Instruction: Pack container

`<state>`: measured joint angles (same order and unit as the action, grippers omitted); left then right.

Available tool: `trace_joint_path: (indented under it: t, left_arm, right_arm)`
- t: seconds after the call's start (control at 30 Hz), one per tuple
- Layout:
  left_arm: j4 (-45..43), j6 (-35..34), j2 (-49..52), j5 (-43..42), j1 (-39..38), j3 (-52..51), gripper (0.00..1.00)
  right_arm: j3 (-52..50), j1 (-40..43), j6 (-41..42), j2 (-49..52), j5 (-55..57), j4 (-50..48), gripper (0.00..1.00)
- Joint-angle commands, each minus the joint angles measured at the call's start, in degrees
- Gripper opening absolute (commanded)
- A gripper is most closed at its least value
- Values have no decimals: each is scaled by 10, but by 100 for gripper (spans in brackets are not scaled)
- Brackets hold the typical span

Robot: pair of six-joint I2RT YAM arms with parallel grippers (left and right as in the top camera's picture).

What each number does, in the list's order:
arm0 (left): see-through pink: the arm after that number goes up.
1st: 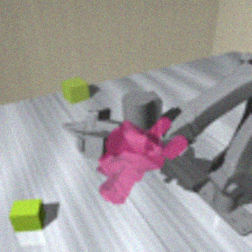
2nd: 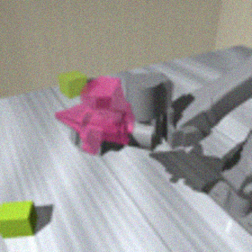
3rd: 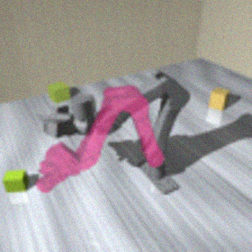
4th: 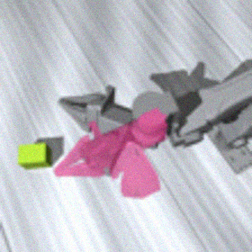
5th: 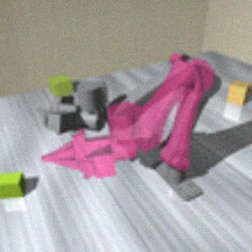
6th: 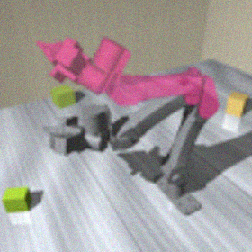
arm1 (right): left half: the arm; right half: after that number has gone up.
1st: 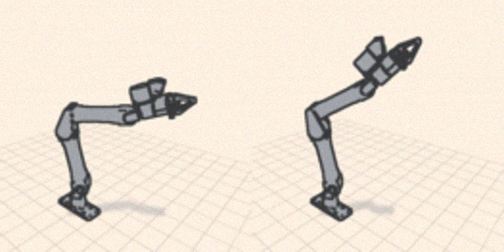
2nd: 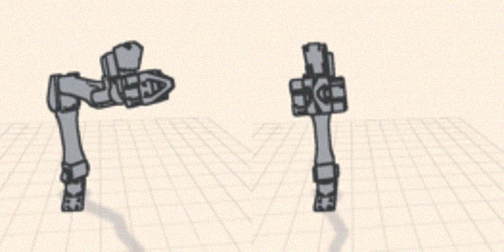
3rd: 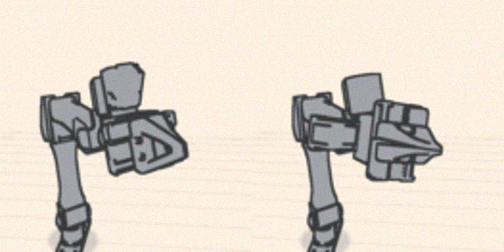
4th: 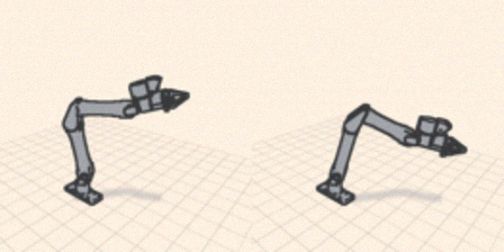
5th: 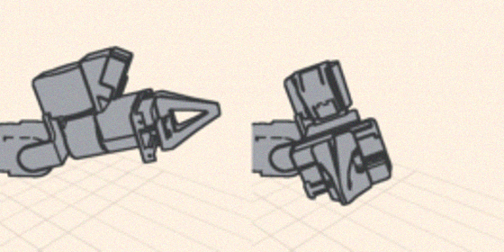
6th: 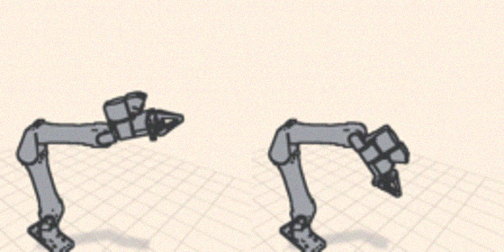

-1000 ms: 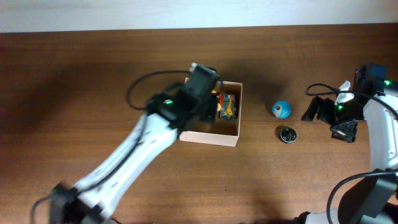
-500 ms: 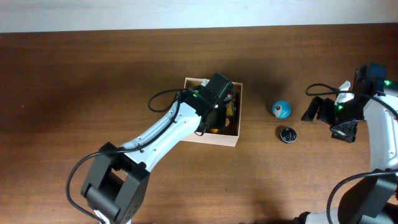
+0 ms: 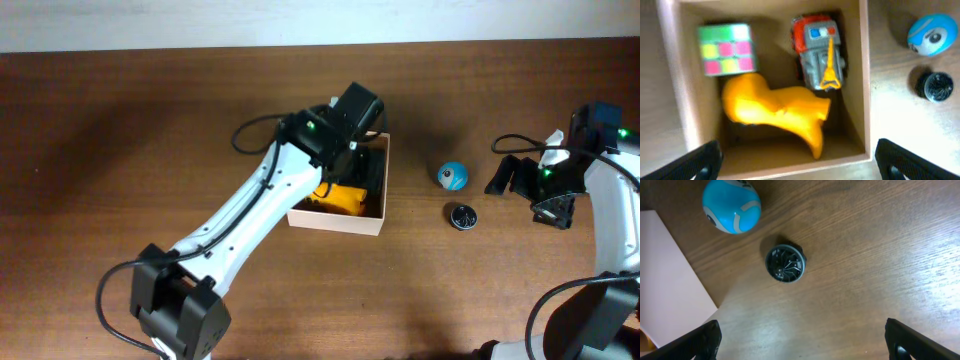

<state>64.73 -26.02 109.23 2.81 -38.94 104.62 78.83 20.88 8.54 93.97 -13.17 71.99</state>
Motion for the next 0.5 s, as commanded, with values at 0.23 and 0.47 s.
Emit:
trace_joint_path:
  t: [0.23, 0.47]
  left_arm:
    - [162, 24, -5, 195, 63, 128, 99]
    - [227, 31, -47, 152, 207, 155, 99]
  right_arm:
    - [8, 2, -5, 2, -3, 0, 99]
    - [8, 2, -5, 2, -3, -1, 99]
